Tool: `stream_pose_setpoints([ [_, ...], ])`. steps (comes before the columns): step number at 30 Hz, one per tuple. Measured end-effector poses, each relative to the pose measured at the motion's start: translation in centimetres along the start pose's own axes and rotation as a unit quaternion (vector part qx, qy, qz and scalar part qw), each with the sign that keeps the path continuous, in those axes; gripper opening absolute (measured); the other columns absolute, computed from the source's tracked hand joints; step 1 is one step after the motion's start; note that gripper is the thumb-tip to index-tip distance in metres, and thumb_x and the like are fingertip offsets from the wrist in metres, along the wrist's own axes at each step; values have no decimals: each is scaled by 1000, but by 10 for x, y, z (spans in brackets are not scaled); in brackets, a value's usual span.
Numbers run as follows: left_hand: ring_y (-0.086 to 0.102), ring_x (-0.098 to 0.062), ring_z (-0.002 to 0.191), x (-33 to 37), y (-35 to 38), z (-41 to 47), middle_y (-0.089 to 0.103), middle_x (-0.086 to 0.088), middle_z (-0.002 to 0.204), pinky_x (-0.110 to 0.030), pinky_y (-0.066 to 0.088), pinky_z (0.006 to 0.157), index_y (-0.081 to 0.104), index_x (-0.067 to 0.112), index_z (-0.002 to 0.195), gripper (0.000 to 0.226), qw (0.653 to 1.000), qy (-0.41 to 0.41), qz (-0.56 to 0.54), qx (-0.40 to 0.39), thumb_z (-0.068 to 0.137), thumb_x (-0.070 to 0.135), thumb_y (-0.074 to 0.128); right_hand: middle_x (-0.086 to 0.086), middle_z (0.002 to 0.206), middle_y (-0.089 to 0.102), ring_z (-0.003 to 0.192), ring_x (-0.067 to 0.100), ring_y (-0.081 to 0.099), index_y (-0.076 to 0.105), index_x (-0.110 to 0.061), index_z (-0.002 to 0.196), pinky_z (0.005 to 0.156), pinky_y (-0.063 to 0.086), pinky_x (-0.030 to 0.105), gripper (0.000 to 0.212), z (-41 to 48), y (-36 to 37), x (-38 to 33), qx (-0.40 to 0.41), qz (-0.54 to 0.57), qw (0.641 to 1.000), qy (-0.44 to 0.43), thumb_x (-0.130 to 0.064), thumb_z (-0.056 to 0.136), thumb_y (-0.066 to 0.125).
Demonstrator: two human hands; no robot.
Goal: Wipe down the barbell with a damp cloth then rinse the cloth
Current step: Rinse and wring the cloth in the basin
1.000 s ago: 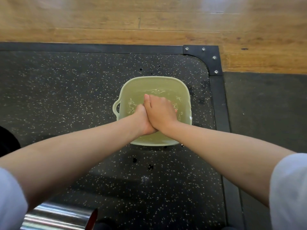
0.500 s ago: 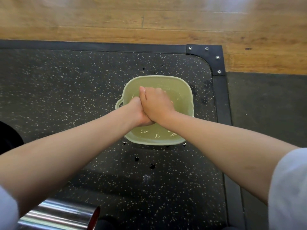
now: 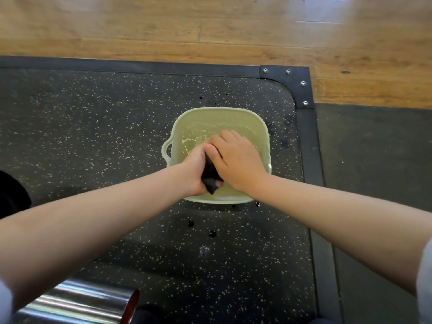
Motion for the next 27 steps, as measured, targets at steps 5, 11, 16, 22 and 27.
stream_pose_setpoints([
  [5,31,-15,40,-3,5,-1,36,-1,47,-14,21,35,43,17,60,43,996,24,85,-10,98,32,30,5,70,56,66,32,56,45,-12,97,59,45,40,33,-12,-6,8,-75,29,996,27,-40,103,27],
  [11,30,-14,33,-3,6,0,35,0,42,-12,21,34,39,16,63,37,994,38,99,13,96,17,24,-3,58,38,60,28,49,32,-16,92,53,34,35,21,-8,0,4,-88,25,995,43,-30,105,24],
  [16,30,-14,38,-4,4,-1,35,-1,45,-16,22,35,39,16,65,36,991,58,116,14,97,17,24,-4,57,38,59,28,51,31,-16,93,52,34,33,19,-9,2,4,-105,15,994,22,-28,105,23],
  [22,31,-14,43,2,-13,0,42,1,48,-21,22,45,49,21,66,46,969,138,202,17,100,45,28,7,70,58,63,30,56,38,-11,94,57,44,40,21,-18,1,2,-99,166,981,-12,-28,104,31],
  [27,35,-12,38,6,-7,-7,46,5,46,-17,24,40,56,21,81,48,946,189,264,12,99,56,28,2,79,59,70,20,56,40,-16,98,63,45,39,16,-27,1,13,-107,225,967,53,-27,104,31],
])
Point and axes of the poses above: each hand's wrist, its own z-axis towards the middle knuckle, its own y-axis out of the palm, x = y × z, the point moved 6 cm from there along z, towards the middle knuckle
